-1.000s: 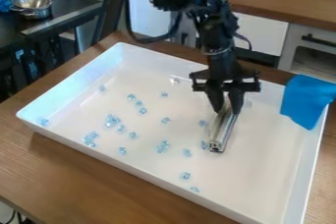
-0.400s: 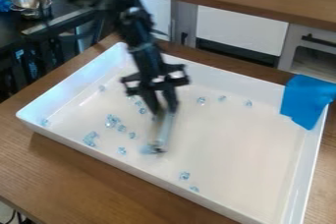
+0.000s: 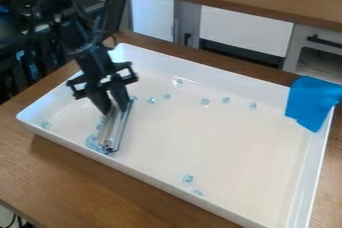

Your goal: Sweep into pile

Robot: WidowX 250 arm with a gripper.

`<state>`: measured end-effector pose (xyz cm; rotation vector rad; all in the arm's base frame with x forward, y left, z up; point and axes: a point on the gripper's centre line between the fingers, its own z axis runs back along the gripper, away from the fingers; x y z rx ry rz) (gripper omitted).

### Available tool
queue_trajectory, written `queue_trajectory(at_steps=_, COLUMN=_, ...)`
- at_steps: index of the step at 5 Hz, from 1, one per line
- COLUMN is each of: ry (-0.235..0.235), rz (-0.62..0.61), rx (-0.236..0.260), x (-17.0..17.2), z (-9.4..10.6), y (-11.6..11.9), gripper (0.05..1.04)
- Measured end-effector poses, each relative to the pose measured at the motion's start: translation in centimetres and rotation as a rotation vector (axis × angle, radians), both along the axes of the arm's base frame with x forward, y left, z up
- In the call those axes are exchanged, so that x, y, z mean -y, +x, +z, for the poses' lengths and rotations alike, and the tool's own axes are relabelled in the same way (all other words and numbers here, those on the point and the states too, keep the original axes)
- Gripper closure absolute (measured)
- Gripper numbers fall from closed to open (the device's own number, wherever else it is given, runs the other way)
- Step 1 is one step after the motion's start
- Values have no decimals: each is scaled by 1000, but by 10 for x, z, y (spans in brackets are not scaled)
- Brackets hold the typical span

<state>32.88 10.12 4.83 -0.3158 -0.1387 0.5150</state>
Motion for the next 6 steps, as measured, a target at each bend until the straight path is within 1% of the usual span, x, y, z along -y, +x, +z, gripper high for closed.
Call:
queue_trajectory(at_steps=1, ry=35, rz=3, rx=23, x=-18, z=4, y=-11, gripper=741)
queue_trajectory(at_steps=2, ry=-56, rz=-25, rx=34, x=1, z=16, y=-12, gripper=741)
queue_trajectory(at_steps=3, ry=-120, rz=-93, rx=59, x=44, z=50, y=14, gripper=741)
queue_trajectory(at_steps=4, ry=-141, rz=-214, rx=62, x=103, z=83, y=38, gripper=741)
queue_trajectory(at_steps=5, ry=-136, rz=-193, rx=-33, x=144, z=63, y=50, gripper=741)
queue_trajectory(at_steps=6, ry=-91, rz=-290, rx=-34, x=200, z=41, y=55, gripper=741)
